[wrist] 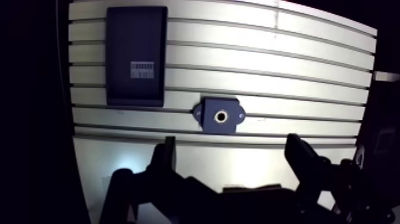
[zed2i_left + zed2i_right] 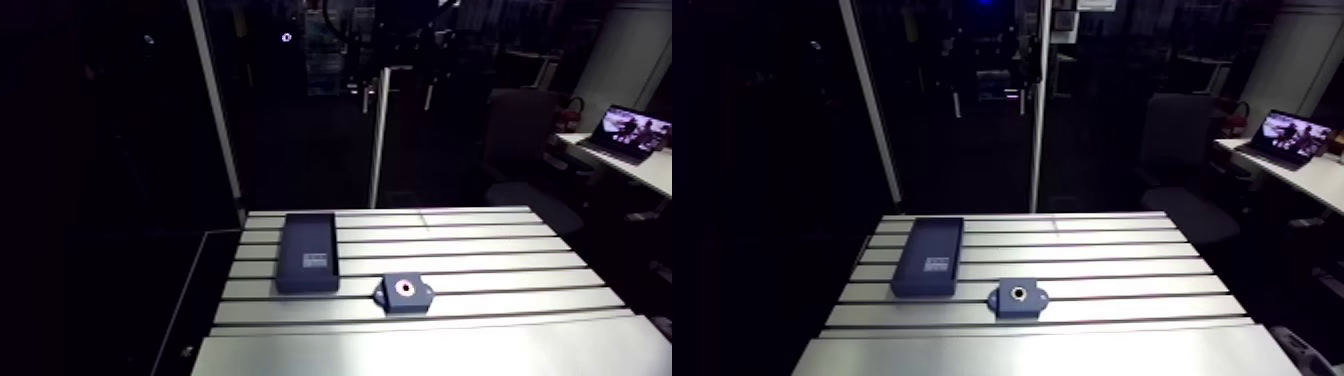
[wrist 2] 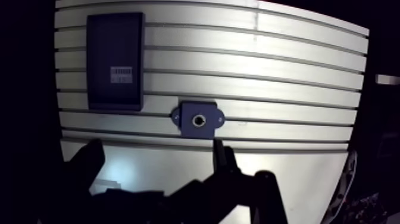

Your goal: Pick up the bearing and press it into the housing until flush.

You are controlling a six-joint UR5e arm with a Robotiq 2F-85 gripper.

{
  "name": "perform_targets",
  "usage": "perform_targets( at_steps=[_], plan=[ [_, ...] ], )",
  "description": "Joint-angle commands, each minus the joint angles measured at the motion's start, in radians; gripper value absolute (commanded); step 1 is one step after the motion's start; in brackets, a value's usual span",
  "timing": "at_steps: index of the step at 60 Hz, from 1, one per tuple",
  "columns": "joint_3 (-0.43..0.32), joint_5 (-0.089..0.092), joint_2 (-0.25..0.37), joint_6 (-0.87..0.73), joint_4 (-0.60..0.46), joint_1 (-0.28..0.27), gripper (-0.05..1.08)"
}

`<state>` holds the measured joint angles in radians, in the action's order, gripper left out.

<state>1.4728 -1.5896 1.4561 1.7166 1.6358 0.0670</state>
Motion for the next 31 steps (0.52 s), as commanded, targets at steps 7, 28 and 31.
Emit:
perform_targets(
  at_steps=[7,28,31],
  plan=[
    [0.004,0.003,-0.003,0.001,0.002,-0.001,0.01],
    [0.004,0.001,-0.001,0.001,0.0,-0.007,0.01],
    [0.002,0.001,-0.001,0.001,0.0,-0.007,0.01]
  ],
)
